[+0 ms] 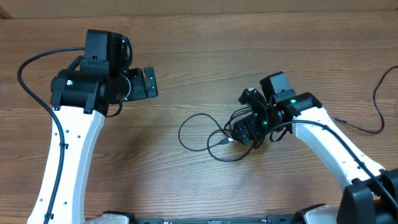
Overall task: Untangle cables
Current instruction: 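Lower the right gripper onto the remaining cables and grasp one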
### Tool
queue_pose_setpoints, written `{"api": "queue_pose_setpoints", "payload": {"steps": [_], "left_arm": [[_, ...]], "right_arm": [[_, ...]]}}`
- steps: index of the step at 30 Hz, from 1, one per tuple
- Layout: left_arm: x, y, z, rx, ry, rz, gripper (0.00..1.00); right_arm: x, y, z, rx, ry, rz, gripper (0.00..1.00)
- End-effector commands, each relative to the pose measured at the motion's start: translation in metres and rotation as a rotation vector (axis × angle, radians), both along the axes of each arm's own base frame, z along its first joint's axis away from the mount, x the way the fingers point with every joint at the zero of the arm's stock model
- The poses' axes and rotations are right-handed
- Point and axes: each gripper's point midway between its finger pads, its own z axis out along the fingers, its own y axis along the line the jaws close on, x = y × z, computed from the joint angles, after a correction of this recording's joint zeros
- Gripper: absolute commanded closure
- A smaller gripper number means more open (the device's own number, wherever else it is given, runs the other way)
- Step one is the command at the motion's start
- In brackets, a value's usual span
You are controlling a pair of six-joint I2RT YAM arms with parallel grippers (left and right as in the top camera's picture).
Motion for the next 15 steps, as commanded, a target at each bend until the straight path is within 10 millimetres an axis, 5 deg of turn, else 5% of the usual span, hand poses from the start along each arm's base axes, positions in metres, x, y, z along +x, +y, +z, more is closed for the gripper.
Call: {"api": "queue_pose_setpoints", "payload": {"steps": [1,5,9,10,11,15], "left_arm": [[0.000,0.001,0.002,-0.005,-0.006,0.008,0.00],[0.000,0.001,0.002,-0.005,-0.006,0.008,0.00],[0.000,0.001,0.002,-0.005,-0.006,0.008,0.00],[0.000,0.001,0.002,-0.005,-0.006,0.008,0.00],[0.000,0.001,0.002,-0.005,-0.006,0.008,0.00],[0.000,0.001,0.002,-0.005,-0.006,0.008,0.00]], "right_arm": [[0.000,0.003,-0.024,-0.003,-0.040,0.099,0.00],[0.006,0.004,-0.044,-0.002,-0.048,0.101,0.05],[0.008,0.003,-0.061,-0.021,-0.021,0.095,0.64],[0.009,0.004,-0.060,-0.019,-0.023,0.092,0.88],[0.011,0.004,-0.058,-0.018,-0.020,0.071,0.96],[0.022,0.007,-0.031,-0.009,-0.029,0.025,0.96]]}}
